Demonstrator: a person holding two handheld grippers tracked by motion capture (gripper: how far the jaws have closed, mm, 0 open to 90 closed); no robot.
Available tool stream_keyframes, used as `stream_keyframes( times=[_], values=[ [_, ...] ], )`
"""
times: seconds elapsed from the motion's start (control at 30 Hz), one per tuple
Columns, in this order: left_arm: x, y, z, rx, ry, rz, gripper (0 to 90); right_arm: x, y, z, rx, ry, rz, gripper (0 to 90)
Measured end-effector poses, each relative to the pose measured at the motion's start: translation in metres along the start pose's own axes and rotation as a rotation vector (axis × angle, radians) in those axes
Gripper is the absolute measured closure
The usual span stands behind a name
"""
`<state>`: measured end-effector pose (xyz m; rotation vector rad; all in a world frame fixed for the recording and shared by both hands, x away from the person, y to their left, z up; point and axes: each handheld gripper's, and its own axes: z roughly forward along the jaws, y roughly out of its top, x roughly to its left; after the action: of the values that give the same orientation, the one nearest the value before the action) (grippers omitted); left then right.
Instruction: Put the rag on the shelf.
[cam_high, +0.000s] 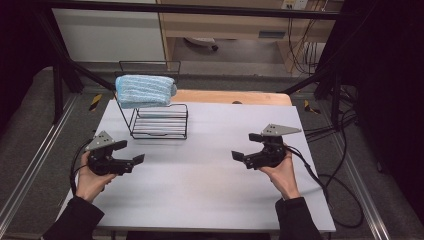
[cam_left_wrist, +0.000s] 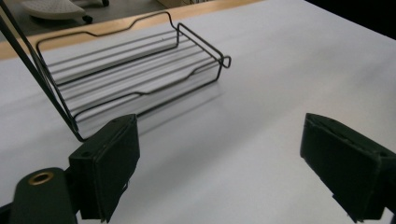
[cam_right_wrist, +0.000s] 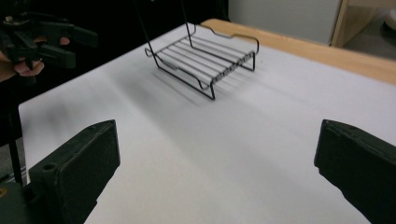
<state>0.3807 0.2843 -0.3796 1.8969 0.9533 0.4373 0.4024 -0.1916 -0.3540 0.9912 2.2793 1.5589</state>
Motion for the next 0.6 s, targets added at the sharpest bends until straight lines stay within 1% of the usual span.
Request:
stream_keyframes(
  times=[0.07,0.23,0.33,0.47,0.53,0.6],
  values=[
    [-0.001,-0.008,0.003,0.01,-0.003,-0.003,12.0,-0.004,-0.012,-0.002,0.013,-0.003,0.01,0.6],
    [-0.004,-0.026,0.009,0.043,0.007,0.016,12.1,-0.014,-0.042,-0.008,0.048,-0.013,0.033,0.6],
    [-0.005,-0.035,0.012,0.054,-0.003,0.018,12.2,-0.02,-0.058,-0.012,0.063,-0.017,0.049,0.6],
    [-0.005,-0.044,0.017,0.076,-0.013,0.022,12.2,-0.027,-0.077,-0.019,0.07,-0.027,0.067,0.6],
    [-0.005,-0.047,0.019,0.077,-0.016,0.022,12.2,-0.03,-0.085,-0.022,0.081,-0.035,0.067,0.6],
    [-0.004,-0.05,0.019,0.08,-0.02,0.02,12.2,-0.032,-0.092,-0.026,0.076,-0.035,0.065,0.6]
  ],
)
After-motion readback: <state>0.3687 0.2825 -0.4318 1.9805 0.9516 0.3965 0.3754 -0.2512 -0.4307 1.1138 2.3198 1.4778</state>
